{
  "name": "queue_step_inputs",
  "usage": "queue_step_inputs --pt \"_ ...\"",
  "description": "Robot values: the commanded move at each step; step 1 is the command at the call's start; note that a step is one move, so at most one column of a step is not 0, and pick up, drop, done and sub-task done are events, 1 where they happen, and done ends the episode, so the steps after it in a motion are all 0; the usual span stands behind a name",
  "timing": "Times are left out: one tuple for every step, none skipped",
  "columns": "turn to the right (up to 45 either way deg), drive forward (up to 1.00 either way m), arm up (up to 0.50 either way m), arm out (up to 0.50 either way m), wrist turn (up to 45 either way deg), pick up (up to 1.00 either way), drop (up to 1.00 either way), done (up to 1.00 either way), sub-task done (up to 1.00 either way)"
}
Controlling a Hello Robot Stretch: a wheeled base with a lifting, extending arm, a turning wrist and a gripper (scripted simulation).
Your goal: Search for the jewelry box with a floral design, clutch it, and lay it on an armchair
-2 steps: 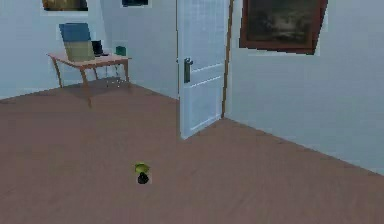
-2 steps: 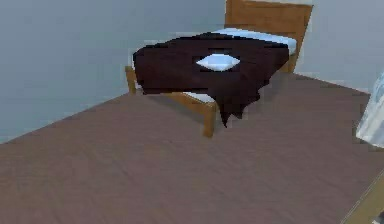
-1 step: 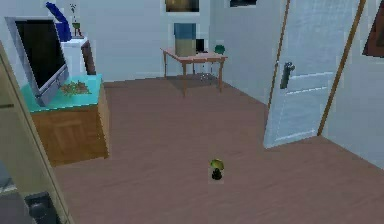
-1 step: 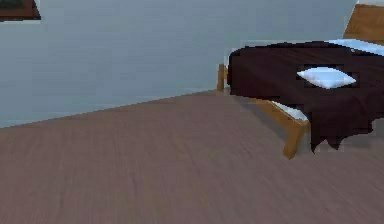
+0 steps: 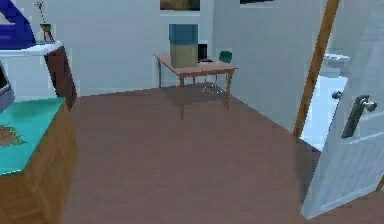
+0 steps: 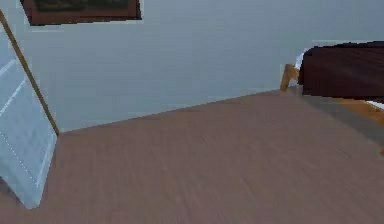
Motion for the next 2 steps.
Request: queue_step_inputs --pt "45.0 0.0 0.0 0.0 0.0 0.0 0.0 0.0 0.0" --pt "45.0 0.0 0.0 0.0 0.0 0.0 0.0 0.0 0.0"
